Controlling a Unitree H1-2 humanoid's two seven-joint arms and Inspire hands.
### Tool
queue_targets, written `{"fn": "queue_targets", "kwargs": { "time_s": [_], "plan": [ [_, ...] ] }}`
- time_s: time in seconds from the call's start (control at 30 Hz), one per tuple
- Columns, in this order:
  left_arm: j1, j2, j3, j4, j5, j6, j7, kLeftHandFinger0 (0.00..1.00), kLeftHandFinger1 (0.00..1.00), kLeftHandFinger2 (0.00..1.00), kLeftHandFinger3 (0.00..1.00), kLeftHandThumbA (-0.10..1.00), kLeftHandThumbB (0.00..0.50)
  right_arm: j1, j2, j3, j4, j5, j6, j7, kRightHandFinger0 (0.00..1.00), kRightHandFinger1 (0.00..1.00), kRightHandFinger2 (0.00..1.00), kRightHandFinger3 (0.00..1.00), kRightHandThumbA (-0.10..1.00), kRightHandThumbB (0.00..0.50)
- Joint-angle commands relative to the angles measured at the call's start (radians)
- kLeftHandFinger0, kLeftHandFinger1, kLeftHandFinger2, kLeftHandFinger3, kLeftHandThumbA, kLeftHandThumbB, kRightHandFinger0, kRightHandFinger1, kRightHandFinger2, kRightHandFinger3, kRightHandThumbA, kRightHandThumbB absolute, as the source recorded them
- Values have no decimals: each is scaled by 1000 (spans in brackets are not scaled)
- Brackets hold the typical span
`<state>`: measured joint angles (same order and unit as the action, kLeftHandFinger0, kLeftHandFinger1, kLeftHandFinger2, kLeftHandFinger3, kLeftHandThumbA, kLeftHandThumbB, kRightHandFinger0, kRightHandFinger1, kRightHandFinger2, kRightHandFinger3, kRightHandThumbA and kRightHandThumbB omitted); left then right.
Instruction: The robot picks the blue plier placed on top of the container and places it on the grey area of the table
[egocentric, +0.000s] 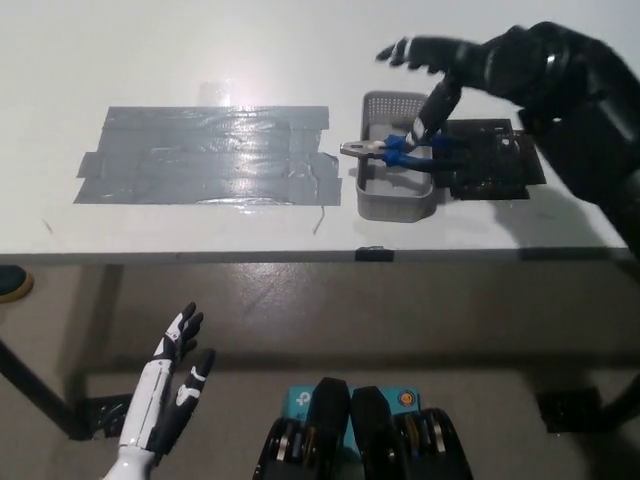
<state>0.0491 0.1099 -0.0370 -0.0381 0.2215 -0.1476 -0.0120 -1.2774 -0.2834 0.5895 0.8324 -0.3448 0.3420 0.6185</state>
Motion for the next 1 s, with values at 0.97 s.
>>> {"fn": "queue_targets", "kwargs": {
  "time_s": [0.97],
  "plan": [
    [-22, 24, -14, -55, 30, -22, -3, 1000, 1000, 1000, 1000, 849, 74, -133, 117, 17, 301, -136, -63, -42, 1000, 1000, 1000, 1000, 964, 211]
  ]
}}
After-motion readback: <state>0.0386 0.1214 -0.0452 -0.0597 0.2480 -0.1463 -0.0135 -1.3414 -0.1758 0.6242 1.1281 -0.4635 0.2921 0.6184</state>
